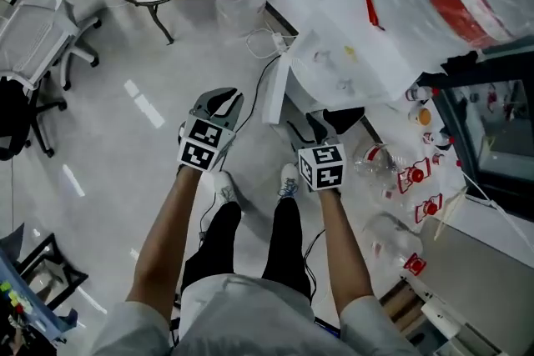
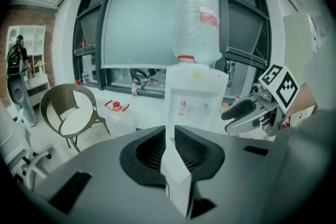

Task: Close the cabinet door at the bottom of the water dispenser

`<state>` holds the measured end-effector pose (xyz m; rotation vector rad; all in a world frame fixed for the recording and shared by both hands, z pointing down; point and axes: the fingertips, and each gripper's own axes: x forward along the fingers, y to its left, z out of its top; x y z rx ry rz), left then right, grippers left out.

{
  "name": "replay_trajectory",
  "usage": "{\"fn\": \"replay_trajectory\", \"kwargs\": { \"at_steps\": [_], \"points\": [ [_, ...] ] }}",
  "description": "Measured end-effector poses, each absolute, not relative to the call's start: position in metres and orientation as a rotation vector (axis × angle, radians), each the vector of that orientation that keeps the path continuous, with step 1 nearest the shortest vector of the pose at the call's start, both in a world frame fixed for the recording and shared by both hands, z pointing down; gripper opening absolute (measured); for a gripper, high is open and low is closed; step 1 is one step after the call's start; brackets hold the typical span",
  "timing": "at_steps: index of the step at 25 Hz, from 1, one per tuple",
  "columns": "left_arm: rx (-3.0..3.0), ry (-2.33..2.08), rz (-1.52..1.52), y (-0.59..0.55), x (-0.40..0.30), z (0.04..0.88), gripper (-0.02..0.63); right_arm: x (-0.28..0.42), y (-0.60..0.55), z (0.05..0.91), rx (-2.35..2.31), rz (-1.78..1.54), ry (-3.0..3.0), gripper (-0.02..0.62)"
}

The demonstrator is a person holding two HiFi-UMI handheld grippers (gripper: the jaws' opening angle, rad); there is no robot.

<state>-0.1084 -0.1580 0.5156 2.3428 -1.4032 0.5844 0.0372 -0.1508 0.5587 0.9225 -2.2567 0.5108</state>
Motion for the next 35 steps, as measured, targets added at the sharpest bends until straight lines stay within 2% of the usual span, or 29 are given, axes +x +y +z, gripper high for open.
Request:
{"fn": "replay_trajectory", "kwargs": {
  "at_steps": [2, 11, 17, 25, 27, 29, 32, 35],
  "points": [
    [2.293, -1.396, 0.606, -0.152, -0.107, 0.552, 0.078, 0.041, -0.148, 0.611, 0.904, 0.585, -2.218, 0.262],
    [2.017, -1.408, 0.627, -0.109, -0.116, 0.690, 0.078, 0.043, -0.143, 0.769, 0.847, 0.729, -2.105, 0.270],
    [2.006, -1.375, 0.655, -0.106, -0.109, 0.749, 0.078, 0.034, -0.150, 0.849, 0.841, 0.806, -2.062, 0.311],
    [1.948, -1.364, 0.735, -0.101, -0.128, 0.801, 0.081, 0.034, -0.151, 0.912, 0.945, 0.883, -1.980, 0.314],
    [1.937, -1.368, 0.749, -0.101, -0.131, 0.805, 0.081, 0.036, -0.154, 0.916, 0.979, 0.927, -1.977, 0.284],
    [1.916, -1.379, 0.763, -0.100, -0.135, 0.806, 0.081, 0.038, -0.153, 0.917, 0.976, 0.959, -1.981, 0.282],
    [1.884, -1.391, 0.761, -0.099, -0.133, 0.806, 0.081, 0.047, -0.150, 0.915, 0.951, 0.944, -1.963, 0.235],
    [1.888, -1.382, 0.753, -0.103, -0.125, 0.806, 0.081, 0.064, -0.152, 0.914, 0.958, 0.933, -1.931, 0.225]
  ]
}}
